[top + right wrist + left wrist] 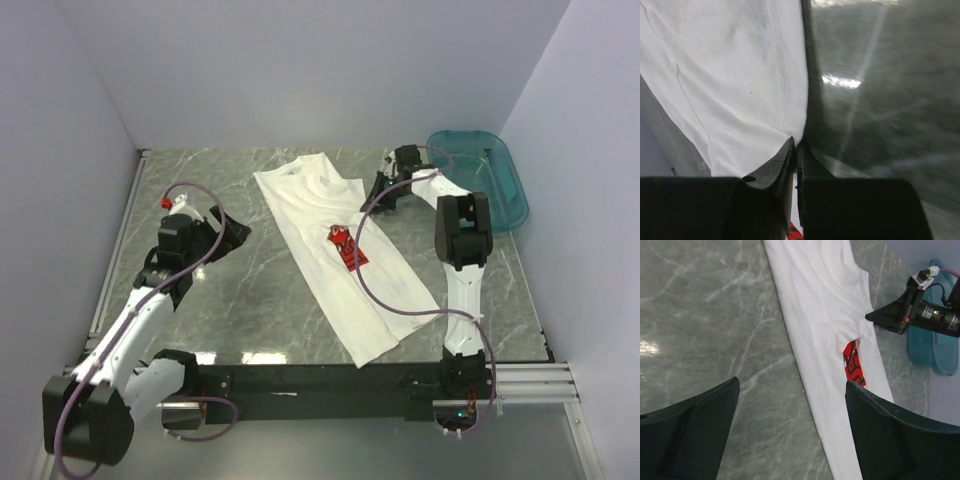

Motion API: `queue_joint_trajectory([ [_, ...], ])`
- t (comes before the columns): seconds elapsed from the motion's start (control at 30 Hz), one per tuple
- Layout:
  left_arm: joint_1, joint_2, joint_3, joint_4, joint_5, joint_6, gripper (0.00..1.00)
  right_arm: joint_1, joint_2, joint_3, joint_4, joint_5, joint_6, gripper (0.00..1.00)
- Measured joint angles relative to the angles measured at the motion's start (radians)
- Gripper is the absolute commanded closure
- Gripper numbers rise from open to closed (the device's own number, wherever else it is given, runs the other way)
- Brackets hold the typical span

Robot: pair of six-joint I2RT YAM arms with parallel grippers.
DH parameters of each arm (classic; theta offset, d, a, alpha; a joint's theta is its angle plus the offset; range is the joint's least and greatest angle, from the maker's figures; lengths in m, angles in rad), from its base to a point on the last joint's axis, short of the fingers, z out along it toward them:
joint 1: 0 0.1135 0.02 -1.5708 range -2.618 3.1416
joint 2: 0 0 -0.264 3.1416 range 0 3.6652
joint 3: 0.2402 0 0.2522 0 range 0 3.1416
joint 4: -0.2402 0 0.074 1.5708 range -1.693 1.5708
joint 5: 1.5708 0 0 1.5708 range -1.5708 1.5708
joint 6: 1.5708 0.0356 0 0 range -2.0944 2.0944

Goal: Fold and stack the t-shirts
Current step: Fold the tshirt

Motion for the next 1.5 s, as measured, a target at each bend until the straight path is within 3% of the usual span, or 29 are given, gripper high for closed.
queue_joint_trajectory([
  [0.13, -0.016, 0.17, -0.006, 0.093, 0.05, -0.069, 0.11, -0.034, -0.074, -0.094, 0.017, 0.043, -0.005, 0.84],
  [0.23, -0.047, 0.316, -0.004, 0.162, 0.059, -0.121, 0.13, -0.051, -0.112, -0.138, 0.032, 0.068, -0.01, 0.69],
  [0.33, -0.092, 0.465, 0.013, 0.213, 0.062, -0.164, 0.14, -0.058, -0.134, -0.143, 0.026, 0.083, -0.037, 0.6],
  [0.53, -0.129, 0.772, 0.259, 0.216, 0.045, -0.18, 0.25, -0.064, -0.208, -0.15, -0.003, 0.077, -0.229, 0.43],
  [0.8, -0.12, 1.15, 0.723, 0.119, -0.029, -0.162, 0.48, -0.065, -0.577, -0.373, 0.023, -0.023, -0.484, 0.43],
  [0.97, -0.109, 1.273, 0.896, 0.03, -0.052, -0.153, 0.68, -0.065, -0.775, -0.473, 0.068, -0.111, -0.562, 0.43],
  [1.03, -0.104, 1.3, 0.935, 0.002, -0.053, -0.149, 0.79, -0.065, -0.82, -0.502, 0.082, -0.142, -0.578, 0.43],
  [1.17, -0.091, 1.329, 0.986, -0.035, -0.043, -0.129, 0.93, -0.065, -0.843, -0.525, 0.09, -0.174, -0.595, 0.43],
  [1.5, 0.0, 1.392, 1.121, -0.14, -0.031, -0.022, 0.92, -0.065, -0.779, -0.525, 0.074, -0.194, -0.647, 0.43],
])
